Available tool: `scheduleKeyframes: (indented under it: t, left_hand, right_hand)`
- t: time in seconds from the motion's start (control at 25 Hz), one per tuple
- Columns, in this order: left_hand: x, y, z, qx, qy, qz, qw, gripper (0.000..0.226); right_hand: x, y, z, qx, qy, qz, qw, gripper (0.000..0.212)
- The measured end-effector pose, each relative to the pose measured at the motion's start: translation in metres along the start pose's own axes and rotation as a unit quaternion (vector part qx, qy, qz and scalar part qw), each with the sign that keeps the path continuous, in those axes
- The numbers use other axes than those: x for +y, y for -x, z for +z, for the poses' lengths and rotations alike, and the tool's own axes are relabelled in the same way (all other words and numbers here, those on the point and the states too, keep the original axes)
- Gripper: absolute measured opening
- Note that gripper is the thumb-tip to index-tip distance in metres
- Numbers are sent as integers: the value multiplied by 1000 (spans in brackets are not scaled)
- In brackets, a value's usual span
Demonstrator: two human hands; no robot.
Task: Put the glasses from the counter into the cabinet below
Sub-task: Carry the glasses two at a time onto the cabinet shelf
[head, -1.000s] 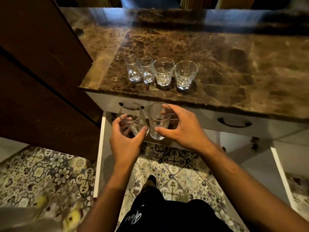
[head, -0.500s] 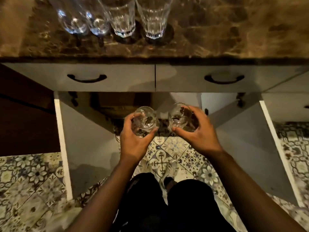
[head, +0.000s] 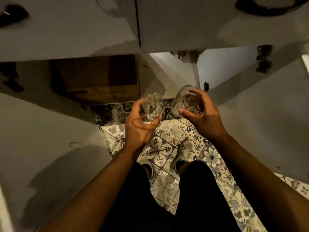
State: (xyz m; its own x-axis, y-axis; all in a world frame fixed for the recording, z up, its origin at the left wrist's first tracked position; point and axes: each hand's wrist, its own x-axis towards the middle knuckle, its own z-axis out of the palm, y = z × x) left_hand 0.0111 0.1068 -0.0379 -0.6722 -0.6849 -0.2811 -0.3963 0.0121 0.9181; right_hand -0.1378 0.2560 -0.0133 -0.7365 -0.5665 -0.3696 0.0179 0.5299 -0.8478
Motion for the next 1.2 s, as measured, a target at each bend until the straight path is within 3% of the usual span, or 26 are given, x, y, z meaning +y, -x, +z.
scheduleKeyframes:
  t: [0.36,0.48,0.56,0.72,0.92,1.2]
  left_hand:
    - [-140,-128,148,49,-26,30,998,51]
    - [-188,-186,196,92,-2,94,991,74]
    - [-227,-225,223,105,-16,112,988,71]
    - [-293,-278,265,65,24,128,989,63]
    - [-329,-337,307,52,-36,147,987,71]
    - [-344,-380,343,41,-54,168,983,69]
  right_hand:
    - [173,-140,-2,57,19,-31,998,59]
    - [234,-196,-3,97,30,-66,993,66]
    - [275,-238,1,118,58,-80,988,67]
    - [340,-304,11,163,47,-81,982,66]
    - [400,-374,19,230,12,-71,971,69]
    - [424,-423,20,262,19,-41,964,75]
